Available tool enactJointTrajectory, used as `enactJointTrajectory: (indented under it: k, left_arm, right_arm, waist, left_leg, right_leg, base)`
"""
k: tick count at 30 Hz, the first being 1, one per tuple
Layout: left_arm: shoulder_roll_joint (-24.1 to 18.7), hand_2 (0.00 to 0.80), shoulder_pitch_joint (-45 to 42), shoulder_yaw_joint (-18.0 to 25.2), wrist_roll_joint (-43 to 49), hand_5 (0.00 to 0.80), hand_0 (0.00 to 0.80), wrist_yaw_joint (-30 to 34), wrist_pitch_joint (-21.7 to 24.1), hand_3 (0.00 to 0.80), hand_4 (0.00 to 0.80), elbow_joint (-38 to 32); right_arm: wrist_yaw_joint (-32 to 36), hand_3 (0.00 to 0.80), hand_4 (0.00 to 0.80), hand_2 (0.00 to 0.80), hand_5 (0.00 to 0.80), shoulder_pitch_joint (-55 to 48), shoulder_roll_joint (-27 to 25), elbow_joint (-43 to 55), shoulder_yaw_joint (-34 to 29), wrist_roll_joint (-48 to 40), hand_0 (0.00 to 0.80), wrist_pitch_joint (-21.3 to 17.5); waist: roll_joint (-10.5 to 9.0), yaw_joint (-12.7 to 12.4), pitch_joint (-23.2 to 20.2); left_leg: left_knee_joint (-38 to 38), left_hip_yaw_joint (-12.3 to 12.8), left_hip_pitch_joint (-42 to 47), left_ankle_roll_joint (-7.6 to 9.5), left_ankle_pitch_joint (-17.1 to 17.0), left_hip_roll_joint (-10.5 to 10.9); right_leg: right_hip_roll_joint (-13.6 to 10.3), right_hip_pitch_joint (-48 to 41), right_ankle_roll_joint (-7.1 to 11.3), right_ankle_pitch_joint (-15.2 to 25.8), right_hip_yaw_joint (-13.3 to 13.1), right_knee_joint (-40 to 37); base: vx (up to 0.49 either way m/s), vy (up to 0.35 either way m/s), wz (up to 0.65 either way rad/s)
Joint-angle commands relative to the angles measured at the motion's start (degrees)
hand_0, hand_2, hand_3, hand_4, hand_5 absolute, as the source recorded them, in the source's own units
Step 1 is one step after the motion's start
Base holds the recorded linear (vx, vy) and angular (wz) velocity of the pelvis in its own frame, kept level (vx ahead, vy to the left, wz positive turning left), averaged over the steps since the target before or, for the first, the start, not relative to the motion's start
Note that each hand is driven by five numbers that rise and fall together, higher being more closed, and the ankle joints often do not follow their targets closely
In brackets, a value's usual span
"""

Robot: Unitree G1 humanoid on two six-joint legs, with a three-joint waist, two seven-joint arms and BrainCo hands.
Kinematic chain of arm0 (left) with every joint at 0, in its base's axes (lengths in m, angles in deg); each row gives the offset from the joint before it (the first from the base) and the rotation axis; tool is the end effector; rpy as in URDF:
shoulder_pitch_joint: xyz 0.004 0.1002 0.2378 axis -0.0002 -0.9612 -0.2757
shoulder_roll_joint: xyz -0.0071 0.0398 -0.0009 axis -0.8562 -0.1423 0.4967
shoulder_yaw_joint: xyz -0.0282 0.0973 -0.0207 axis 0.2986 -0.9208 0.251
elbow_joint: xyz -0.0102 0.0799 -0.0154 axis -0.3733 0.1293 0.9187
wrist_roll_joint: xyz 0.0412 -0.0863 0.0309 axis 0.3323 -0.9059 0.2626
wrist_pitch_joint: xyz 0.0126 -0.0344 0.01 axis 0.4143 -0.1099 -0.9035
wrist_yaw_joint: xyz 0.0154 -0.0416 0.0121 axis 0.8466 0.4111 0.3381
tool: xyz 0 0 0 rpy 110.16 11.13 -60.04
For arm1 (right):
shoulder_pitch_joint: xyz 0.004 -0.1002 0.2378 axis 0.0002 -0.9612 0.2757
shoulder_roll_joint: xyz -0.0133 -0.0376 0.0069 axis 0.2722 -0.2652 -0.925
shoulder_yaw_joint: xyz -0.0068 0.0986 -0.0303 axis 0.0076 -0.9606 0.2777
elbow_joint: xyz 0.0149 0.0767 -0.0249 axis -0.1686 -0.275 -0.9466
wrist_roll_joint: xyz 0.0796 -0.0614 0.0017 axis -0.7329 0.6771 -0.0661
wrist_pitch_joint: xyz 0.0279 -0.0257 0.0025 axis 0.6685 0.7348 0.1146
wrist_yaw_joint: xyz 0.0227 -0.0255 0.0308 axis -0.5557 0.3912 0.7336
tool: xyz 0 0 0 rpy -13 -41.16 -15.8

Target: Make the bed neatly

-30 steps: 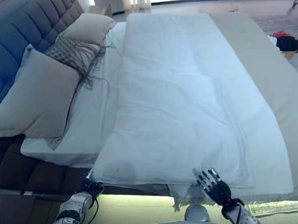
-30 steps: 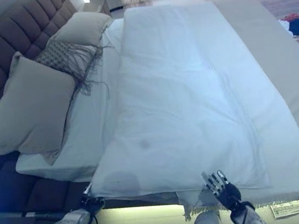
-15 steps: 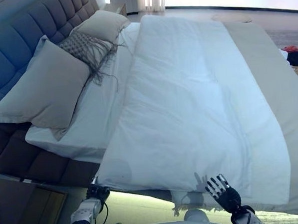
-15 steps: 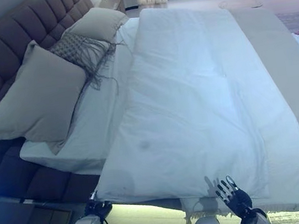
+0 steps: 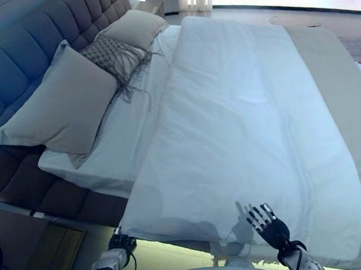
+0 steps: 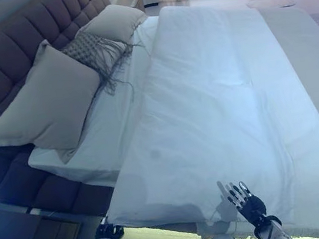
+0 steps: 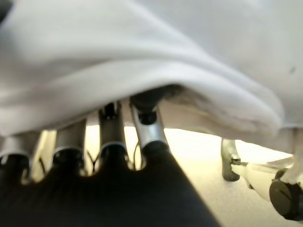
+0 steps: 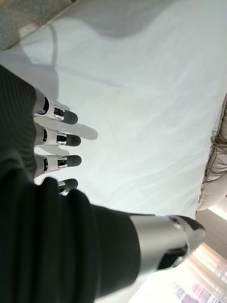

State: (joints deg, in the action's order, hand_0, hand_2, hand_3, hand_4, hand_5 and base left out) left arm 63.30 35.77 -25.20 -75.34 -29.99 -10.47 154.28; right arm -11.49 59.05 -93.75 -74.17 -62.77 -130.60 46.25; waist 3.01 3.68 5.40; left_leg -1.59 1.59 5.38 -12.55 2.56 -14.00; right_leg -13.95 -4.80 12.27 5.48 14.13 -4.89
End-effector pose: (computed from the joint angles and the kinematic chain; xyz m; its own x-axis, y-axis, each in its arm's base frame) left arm 0.1071 0.2161 -0.1077 0.4264 0.0875 -0.9003 -0.9030 -0.0163 -0.4293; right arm 0.0838 -0.2476 -0.0703 0.7564 0.0282 -0.6535 0.4905 0.6365 0.5952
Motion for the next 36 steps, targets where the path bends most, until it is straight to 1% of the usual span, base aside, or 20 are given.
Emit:
enactJointTrajectory:
  k: [1, 3, 6, 8, 9, 12, 14, 16, 18, 20, 22, 23, 24, 26, 28, 29, 31, 34, 35, 36]
  left_arm:
    - [-15.00, 0.000, -11.88, 6.91, 0.99, 0.000, 0.000, 4.10, 7.88, 0.000, 0.000, -0.03]
    - [-13.46, 0.000, -12.69, 4.42, 1.98, 0.000, 0.000, 6.85, 6.51, 0.000, 0.000, -3.40]
    - [-11.10, 0.000, -15.51, 1.02, 2.81, 0.000, 0.000, 9.42, 6.20, 0.000, 0.000, -10.31]
    - [-10.14, 0.000, -17.49, -0.20, 2.92, 0.000, 0.000, 10.11, 4.92, 0.000, 0.000, -12.62]
    - [-9.98, 0.000, -18.24, -0.61, 4.71, 0.000, 0.000, 10.08, 4.12, 0.000, 0.000, -12.53]
    - [-10.83, 0.000, -18.65, -0.15, 5.51, 0.000, 0.000, 8.28, 2.79, 0.000, 0.000, -10.10]
    - [-12.04, 0.000, -18.82, 1.45, 7.77, 0.000, 0.000, 6.25, 1.51, 0.000, 0.000, -7.37]
    - [-12.83, 0.000, -18.89, 2.68, 9.60, 0.000, 0.000, 5.56, 1.08, 0.000, 0.000, -5.78]
    - [-14.09, 0.000, -18.87, 4.20, 11.15, 0.000, 0.000, 7.47, 0.23, 0.000, 0.000, -6.75]
    - [-14.47, 0.000, -19.33, 2.93, 13.01, 0.000, 0.000, 9.59, 0.76, 0.000, 0.000, -10.95]
    - [-14.47, 0.000, -19.89, 0.73, 14.75, 0.000, 0.000, 11.39, 2.15, 0.000, 0.000, -16.01]
    - [-14.36, 0.000, -20.46, -3.08, 16.87, 0.000, 0.000, 12.30, 4.62, 0.000, 0.000, -23.62]
    - [-14.33, 0.000, -20.64, -4.74, 18.63, 0.000, 0.000, 13.52, 5.80, 0.000, 0.000, -26.58]
    - [-15.39, 0.000, -20.95, -8.68, 20.76, 0.000, 0.000, 14.40, 7.49, 0.000, 0.000, -34.73]
    - [-16.53, 0.000, -20.35, -10.54, 25.90, 0.000, 0.000, 16.01, 10.39, 0.000, 0.000, -36.97]
    - [-17.46, 0.000, -19.77, -12.57, 29.58, 0.000, 0.000, 14.65, 11.82, 0.000, 0.000, -38.46]
    - [-18.57, 0.000, -18.30, -15.74, 34.19, 0.000, 0.000, 12.13, 14.29, 0.000, 0.000, -38.63]
    - [-18.71, 0.000, -15.38, -20.17, 38.65, 0.000, 0.000, 8.75, 16.93, 0.000, 0.000, -37.88]
    - [-18.70, 0.000, -13.66, -22.61, 41.69, 0.000, 0.000, 6.17, 18.30, 0.000, 0.000, -37.69]
    - [-18.80, 0.000, -12.37, -24.07, 44.66, 0.000, 0.000, 4.68, 18.99, 0.000, 0.000, -37.51]
  right_arm:
    - [0.14, 0.000, 0.000, 0.000, 0.000, -1.73, 2.05, 3.05, -4.99, 0.67, 0.000, -0.56]
    - [0.54, 0.000, 0.000, 0.000, 0.000, -2.25, 2.18, 3.54, -5.42, 0.50, 0.000, -0.57]
    - [1.86, 0.000, 0.000, 0.000, 0.000, -3.41, 2.64, 3.43, -6.63, 0.32, 0.000, -1.31]
    - [2.02, 0.000, 0.000, 0.000, 0.000, -3.34, 3.02, 2.67, -7.56, 0.20, 0.000, -1.76]
    - [1.83, 0.000, 0.000, 0.000, 0.000, -3.12, 3.06, 2.17, -8.04, -0.05, 0.000, -1.86]
    - [1.60, 0.000, 0.000, 0.000, 0.000, -2.49, 2.95, 1.88, -8.44, -0.79, 0.000, -2.08]
    - [0.81, 0.000, 0.000, 0.000, 0.000, -2.06, 2.95, 2.52, -8.09, -1.02, 0.000, -2.25]
    - [-0.82, 0.000, 0.000, 0.000, 0.000, -1.81, 3.11, 3.76, -7.50, -1.17, 0.000, -2.41]
    - [-3.76, 0.000, 0.000, 0.000, 0.000, -1.67, 2.95, 5.79, -6.59, -0.07, 0.000, -3.19]
    - [-5.43, 0.000, 0.000, 0.000, 0.000, -2.16, 2.26, 7.48, -6.06, 0.43, 0.000, -3.48]
    - [-5.85, 0.000, 0.000, 0.000, 0.000, -2.81, 1.70, 8.49, -6.15, 0.04, 0.000, -3.29]
    - [-5.57, 0.000, 0.000, 0.000, 0.000, -3.34, 1.36, 8.84, -6.39, -0.42, 0.000, -3.65]
    - [-5.25, 0.000, 0.000, 0.000, 0.000, -3.50, 1.34, 8.80, -6.52, -0.66, 0.000, -4.00]
    - [-4.40, 0.000, 0.000, 0.000, 0.000, -3.86, 1.51, 8.34, -6.55, -1.00, 0.000, -5.72]
    - [-4.53, 0.000, 0.000, 0.000, 0.000, -3.97, 1.61, 8.08, -6.32, -1.06, 0.000, -6.64]
    - [-4.58, 0.000, 0.000, 0.000, 0.000, -4.13, 1.67, 7.86, -6.05, -1.28, 0.000, -6.82]
    - [-5.13, 0.000, 0.000, 0.000, 0.000, -4.49, 1.71, 7.42, -5.97, -2.15, 0.000, -6.80]
    - [-5.20, 0.000, 0.000, 0.000, 0.000, -4.88, 1.57, 5.57, -6.59, -3.00, 0.000, -6.74]
    - [-5.09, 0.000, 0.000, 0.000, 0.000, -5.12, 1.54, 4.36, -7.10, -2.24, 0.000, -7.18]
    - [-4.96, 0.000, 0.000, 0.000, 0.000, -5.40, 1.47, 3.55, -7.55, -1.58, 0.000, -7.55]
  waist:
    - [-1.79, -4.44, -1.63]
    - [-1.80, -4.72, -1.54]
    - [-1.87, -6.03, -1.56]
    - [-1.77, -7.05, -1.55]
    - [-1.72, -7.67, -1.61]
    - [-1.62, -8.43, -1.84]
    - [-1.60, -8.58, -2.16]
    - [-1.67, -8.55, -2.42]
    - [-1.65, -8.53, -2.73]
    - [-1.49, -8.41, -2.75]
    - [-1.31, -8.35, -2.59]
    - [-1.11, -8.51, -2.23]
    - [-1.03, -8.68, -2.02]
    - [-0.97, -9.03, -1.42]
    - [-1.00, -8.84, -1.13]
    - [-1.09, -8.39, -1.03]
    - [-1.20, -7.18, -0.83]
    - [-1.33, -5.13, -0.63]
    - [-1.44, -3.93, -0.46]
    - [-1.55, -3.10, -0.23]
  left_leg:
    - [-2.08, 0.04, -5.78, 4.40, -4.11, 2.44]
    - [-2.47, 0.07, -5.82, 4.49, -3.91, 2.34]
    - [-2.83, -0.34, -5.89, 4.73, -3.56, 2.37]
    - [-3.32, -0.87, -6.14, 4.73, -3.41, 2.36]
    - [-3.57, -1.20, -6.22, 4.72, -3.40, 2.29]
    - [-3.90, -1.94, -6.34, 4.72, -3.41, 2.27]
    - [-3.99, -2.38, -6.30, 4.70, -3.41, 2.37]
    - [-3.80, -2.62, -6.12, 4.67, -3.53, 2.51]
    - [-3.50, -2.76, -5.78, 4.68, -3.63, 2.70]
    - [-3.66, -2.39, -5.73, 4.73, -3.61, 2.77]
    - [-3.83, -2.04, -5.85, 4.82, -3.58, 2.79]
    - [-3.91, -1.66, -6.19, 4.86, -3.64, 2.77]
    - [-3.94, -1.56, -6.35, 4.89, -3.63, 2.77]
    - [-4.04, -1.57, -6.83, 4.87, -3.57, 2.85]
    - [-3.85, -1.37, -6.96, 4.88, -3.59, 2.82]
    - [-3.47, -1.47, -6.84, 4.93, -3.58, 2.95]
    - [-3.04, -0.81, -6.60, 4.91, -3.61, 2.84]
    - [-2.46, 0.86, -6.21, 5.00, -3.59, 2.50]
    - [-2.28, 1.80, -6.12, 5.04, -3.57, 2.33]
    - [-2.28, 2.43, -6.09, 5.06, -3.53, 2.18]
  right_leg:
    - [-0.44, 2.51, -2.79, -7.58, -0.32, 10.52]
    - [-0.42, 2.44, -2.71, -7.40, -0.52, 10.32]
    - [-0.50, 2.07, -2.50, -6.81, -0.27, 9.47]
    - [-0.49, 1.82, -2.51, -6.51, -0.17, 8.99]
    - [-0.51, 1.50, -2.55, -6.45, 0.13, 8.92]
    - [-0.66, 1.01, -2.68, -6.71, 0.90, 9.26]
    - [-0.80, 0.76, -2.79, -6.94, 1.15, 9.52]
    - [-0.89, 0.57, -2.80, -7.04, 1.25, 9.65]
    - [-1.03, 0.32, -2.79, -7.13, 1.28, 9.70]
    - [-1.14, 0.48, -2.83, -7.02, 1.07, 9.78]
    - [-1.21, 0.82, -2.79, -6.83, 0.74, 9.80]
    - [-1.24, 1.21, -2.78, -6.63, 0.62, 9.75]
    - [-1.23, 1.40, -2.75, -6.53, 0.55, 9.77]
    - [-1.28, 1.78, -2.49, -6.22, 0.59, 9.82]
    - [-1.32, 2.15, -2.34, -6.09, 0.55, 9.97]
    - [-1.26, 2.54, -2.17, -5.88, -0.07, 9.93]
    - [-1.12, 3.19, -2.05, -5.70, -1.15, 9.91]
    - [-0.81, 3.84, -1.93, -5.41, -2.75, 9.47]
    - [-0.61, 4.25, -1.85, -5.27, -3.58, 9.33]
    - [-0.50, 4.61, -1.78, -5.18, -4.22, 9.36]
  base:
    - [0.022, -0.042, 0.05]
    - [0.001, -0.055, 0.03]
    - [-0.011, -0.066, 0.04]
    - [-0.019, -0.057, 0.06]
    - [-0.005, -0.055, 0.10]
    - [0.016, -0.038, 0.12]
    - [0.034, -0.024, 0.13]
    - [0.049, -0.014, 0.09]
    - [0.054, 0.006, 0.14]
    - [0.016, 0.019, 0.11]
    - [-0.025, 0.016, 0.07]
    - [-0.055, -0.003, 0.05]
    - [-0.081, -0.028, 0.01]
    - [-0.083, -0.066, -0.01]
    - [-0.055, -0.071, -0.01]
    - [-0.040, -0.066, -0.04]
    - [-0.045, -0.056, -0.08]
    - [-0.048, -0.056, -0.17]
    - [-0.060, -0.073, -0.24]
    - [-0.077, -0.091, -0.25]
